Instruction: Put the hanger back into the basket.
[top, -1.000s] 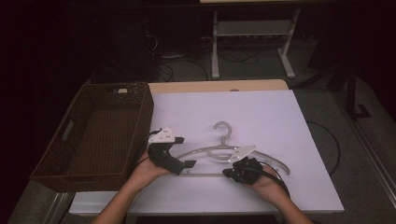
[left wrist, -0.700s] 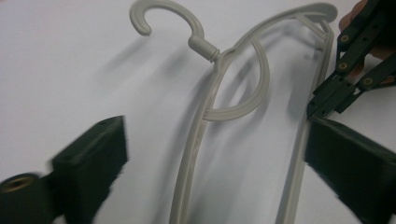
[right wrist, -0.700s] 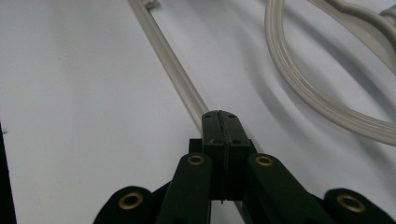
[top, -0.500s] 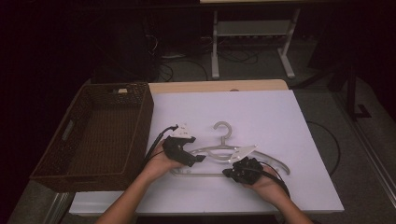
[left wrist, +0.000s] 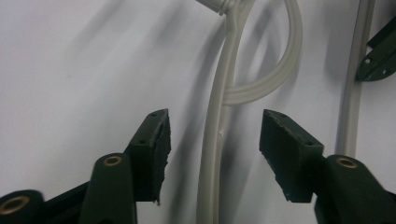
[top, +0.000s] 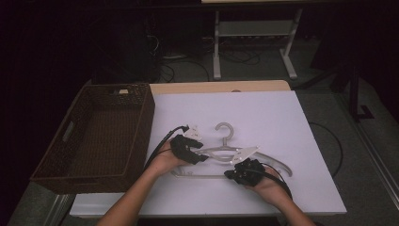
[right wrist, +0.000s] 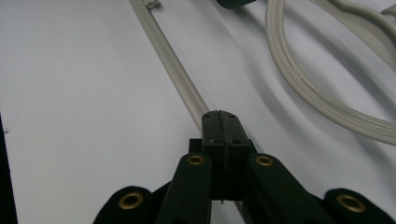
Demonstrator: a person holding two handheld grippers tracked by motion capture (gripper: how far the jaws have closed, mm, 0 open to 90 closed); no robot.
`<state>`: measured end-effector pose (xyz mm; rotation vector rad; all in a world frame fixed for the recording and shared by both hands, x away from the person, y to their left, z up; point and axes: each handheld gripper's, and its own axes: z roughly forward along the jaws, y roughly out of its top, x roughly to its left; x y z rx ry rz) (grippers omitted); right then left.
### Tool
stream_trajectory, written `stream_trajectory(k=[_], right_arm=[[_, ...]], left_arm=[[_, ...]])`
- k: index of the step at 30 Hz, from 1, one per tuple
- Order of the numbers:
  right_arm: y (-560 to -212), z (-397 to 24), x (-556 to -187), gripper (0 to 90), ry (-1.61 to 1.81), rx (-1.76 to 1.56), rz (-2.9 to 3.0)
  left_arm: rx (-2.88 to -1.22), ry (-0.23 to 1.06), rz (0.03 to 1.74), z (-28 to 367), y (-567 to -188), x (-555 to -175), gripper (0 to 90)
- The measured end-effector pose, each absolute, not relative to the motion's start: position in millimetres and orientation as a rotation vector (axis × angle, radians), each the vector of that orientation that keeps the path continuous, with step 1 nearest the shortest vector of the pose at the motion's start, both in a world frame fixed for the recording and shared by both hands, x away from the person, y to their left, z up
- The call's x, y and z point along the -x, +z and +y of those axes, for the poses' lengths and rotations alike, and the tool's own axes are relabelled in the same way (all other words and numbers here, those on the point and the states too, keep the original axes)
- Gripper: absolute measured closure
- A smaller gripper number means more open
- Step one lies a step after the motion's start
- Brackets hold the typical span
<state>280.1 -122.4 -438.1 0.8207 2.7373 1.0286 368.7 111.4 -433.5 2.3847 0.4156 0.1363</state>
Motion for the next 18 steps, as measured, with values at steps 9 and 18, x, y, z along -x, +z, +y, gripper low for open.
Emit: stream_trajectory(k=[9,18], right_arm=[[-437.9,-122.5,-279.8,89.7,1.029,-0.82,2.738],[-437.1,-122.3,-278.6,89.7,1.03,-0.824,2.737]], left_arm=[[-2.4,0.117,0.393,109.3,-435.5,-373.3,65.7],[-2.399,0.103,0.379,108.8,-435.3,-373.0,78.8]])
